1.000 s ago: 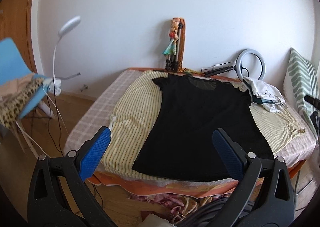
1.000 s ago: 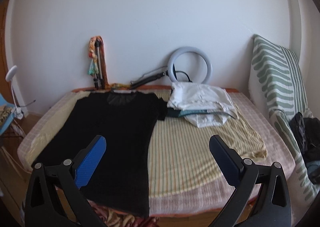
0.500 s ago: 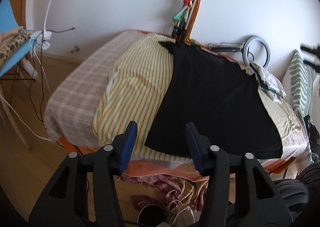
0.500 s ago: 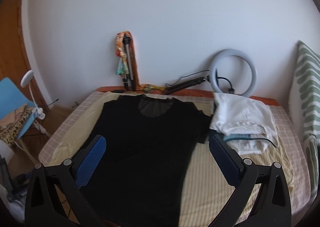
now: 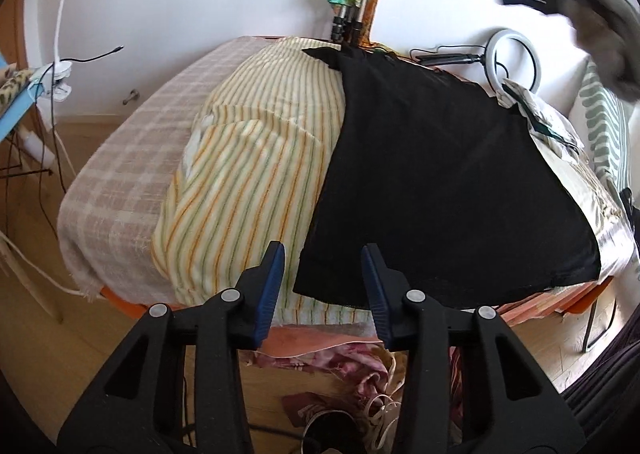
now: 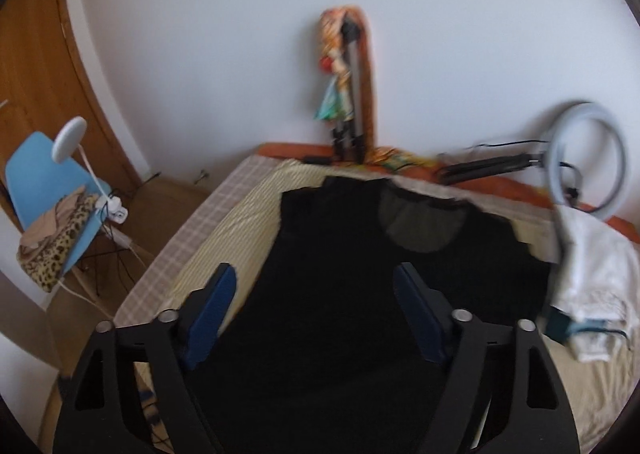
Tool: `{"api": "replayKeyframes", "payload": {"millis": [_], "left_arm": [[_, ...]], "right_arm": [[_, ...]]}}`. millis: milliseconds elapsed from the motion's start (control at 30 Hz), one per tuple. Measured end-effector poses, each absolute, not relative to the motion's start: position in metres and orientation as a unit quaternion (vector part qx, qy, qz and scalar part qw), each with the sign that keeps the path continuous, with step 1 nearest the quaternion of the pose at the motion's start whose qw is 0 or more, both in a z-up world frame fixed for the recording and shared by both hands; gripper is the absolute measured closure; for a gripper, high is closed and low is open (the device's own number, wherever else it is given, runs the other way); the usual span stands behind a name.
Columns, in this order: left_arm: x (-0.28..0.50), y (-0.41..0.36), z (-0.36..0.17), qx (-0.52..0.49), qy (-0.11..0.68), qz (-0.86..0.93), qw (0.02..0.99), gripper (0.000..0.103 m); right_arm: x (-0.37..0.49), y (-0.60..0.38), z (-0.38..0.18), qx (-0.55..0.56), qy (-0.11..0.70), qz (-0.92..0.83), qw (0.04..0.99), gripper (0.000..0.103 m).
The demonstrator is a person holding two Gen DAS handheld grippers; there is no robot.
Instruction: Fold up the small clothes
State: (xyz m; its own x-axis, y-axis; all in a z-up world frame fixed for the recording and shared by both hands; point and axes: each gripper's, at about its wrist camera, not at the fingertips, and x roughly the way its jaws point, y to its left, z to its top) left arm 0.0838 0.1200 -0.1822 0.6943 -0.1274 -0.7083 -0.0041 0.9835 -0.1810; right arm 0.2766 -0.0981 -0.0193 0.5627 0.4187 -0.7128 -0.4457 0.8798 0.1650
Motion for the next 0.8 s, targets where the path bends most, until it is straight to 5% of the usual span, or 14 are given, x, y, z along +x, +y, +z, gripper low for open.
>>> {"api": "replayKeyframes", "payload": {"millis": [400,500,800], "left_arm": [[0.095,0.124,-0.193,-0.082,0.387,-0.054,0.917,0.094],[0.097,0.131,-0.193,-0.110,0.386,-0.070,0.913,0.098],[0.103,0.145,-0.180,-0.171,0.371,-0.118,0.905,0.101]], "right_arm": [[0.397,0.024,-0.090,-0.012,0.454,0.270,0.849,0.033],[0.421,0.040,-0.117,-0.011,0.479,0.263,0.837,0.046],[0.476,0.093,-0.170,-0.088,0.491,0.238,0.833,0.048]]}}
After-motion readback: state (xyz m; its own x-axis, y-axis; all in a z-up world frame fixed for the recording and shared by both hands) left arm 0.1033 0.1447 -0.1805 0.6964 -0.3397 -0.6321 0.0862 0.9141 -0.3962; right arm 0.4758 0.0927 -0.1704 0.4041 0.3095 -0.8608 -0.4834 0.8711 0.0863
